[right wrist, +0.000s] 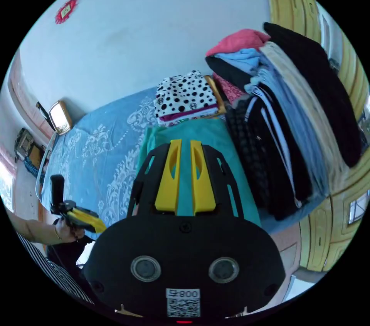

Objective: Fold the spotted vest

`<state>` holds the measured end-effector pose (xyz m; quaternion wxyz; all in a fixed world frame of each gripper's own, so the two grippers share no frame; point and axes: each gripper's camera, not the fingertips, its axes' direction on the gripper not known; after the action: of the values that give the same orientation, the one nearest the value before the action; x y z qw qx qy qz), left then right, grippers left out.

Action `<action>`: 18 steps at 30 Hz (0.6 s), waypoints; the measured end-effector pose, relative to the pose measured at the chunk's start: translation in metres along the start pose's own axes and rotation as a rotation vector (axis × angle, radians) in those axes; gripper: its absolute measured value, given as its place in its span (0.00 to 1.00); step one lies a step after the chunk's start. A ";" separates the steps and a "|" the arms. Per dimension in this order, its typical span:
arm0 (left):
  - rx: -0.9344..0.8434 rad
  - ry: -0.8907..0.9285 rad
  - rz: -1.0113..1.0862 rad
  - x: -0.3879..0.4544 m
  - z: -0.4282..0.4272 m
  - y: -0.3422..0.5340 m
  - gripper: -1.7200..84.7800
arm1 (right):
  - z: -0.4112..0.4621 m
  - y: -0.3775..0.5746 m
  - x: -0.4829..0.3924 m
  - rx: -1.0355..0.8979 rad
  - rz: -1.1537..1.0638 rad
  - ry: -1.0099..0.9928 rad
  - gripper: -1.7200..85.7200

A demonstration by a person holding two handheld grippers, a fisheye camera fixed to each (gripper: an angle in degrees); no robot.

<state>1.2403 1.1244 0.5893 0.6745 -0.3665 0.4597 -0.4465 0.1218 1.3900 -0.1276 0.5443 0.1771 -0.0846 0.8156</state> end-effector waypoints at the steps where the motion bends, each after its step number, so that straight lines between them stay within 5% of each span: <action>1: 0.003 -0.001 0.008 0.001 -0.010 0.006 0.03 | 0.009 -0.011 -0.008 -0.004 -0.011 -0.018 0.09; 7: -0.007 -0.011 0.033 0.003 -0.063 0.040 0.02 | 0.107 -0.117 -0.083 -0.078 -0.057 -0.096 0.11; 18: 0.155 0.116 -0.088 -0.012 -0.177 0.089 0.02 | 0.227 -0.234 -0.162 -0.119 -0.012 0.074 0.13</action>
<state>1.0940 1.1502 0.4570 0.6526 -0.3068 0.4456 -0.5305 0.4372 1.2684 0.0074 0.5614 0.1149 -0.1117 0.8119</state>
